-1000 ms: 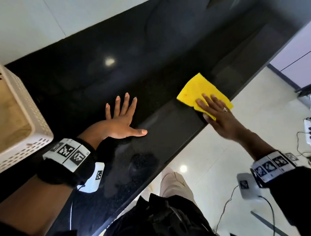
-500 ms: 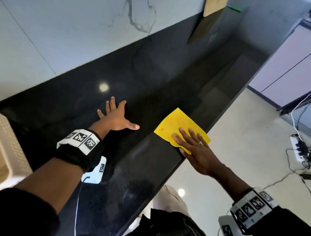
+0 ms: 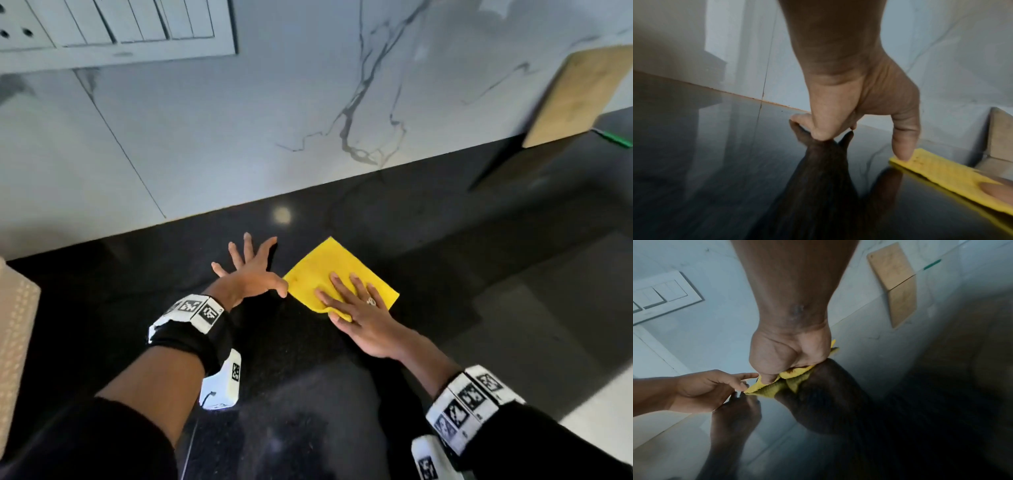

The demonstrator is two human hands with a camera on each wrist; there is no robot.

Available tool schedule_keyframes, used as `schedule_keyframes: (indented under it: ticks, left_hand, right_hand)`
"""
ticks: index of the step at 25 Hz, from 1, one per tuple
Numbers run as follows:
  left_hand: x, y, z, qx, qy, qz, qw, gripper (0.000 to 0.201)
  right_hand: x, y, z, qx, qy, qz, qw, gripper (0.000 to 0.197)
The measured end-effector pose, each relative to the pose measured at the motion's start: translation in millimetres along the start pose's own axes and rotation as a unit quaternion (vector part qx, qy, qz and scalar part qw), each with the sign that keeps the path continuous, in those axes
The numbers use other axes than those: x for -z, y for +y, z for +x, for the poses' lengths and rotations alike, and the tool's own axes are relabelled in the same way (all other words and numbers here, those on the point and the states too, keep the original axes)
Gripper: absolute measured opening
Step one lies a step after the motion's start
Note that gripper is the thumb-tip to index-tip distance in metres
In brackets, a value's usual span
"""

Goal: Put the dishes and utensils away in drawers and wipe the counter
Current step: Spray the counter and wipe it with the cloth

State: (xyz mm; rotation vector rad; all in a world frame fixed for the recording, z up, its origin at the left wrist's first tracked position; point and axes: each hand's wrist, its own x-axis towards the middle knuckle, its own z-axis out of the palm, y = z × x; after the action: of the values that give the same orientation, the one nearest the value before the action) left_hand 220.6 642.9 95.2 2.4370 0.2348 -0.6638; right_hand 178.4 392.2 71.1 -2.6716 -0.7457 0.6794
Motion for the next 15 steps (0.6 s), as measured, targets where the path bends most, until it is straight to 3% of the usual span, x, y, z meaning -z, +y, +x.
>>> schedule_keyframes:
  ticks: [3, 7, 12, 15]
  left_hand:
    - [-0.7, -4.0, 3.5, 0.016, -0.004, -0.004, 1.0, 0.13]
    - [-13.4, 4.6, 11.6, 0.059, -0.016, 0.081, 0.995, 0.16]
    - [-19.2, 3.9, 20.2, 0.078, -0.008, 0.087, 0.993, 0.164]
    - [-21.5, 6.6, 12.0, 0.045, 0.034, 0.042, 0.997, 0.158]
  right_hand:
    - [28.8, 16.1, 62.0, 0.022, -0.012, -0.025, 0.999, 0.049]
    - [59.7, 18.7, 145.7, 0.027, -0.013, -0.077, 0.997, 0.051]
    - [78.2, 11.4, 210.0, 0.036, 0.004, -0.116, 0.993, 0.051]
    - [83.0, 7.2, 223.0, 0.018, 0.006, -0.099, 0.995, 0.05]
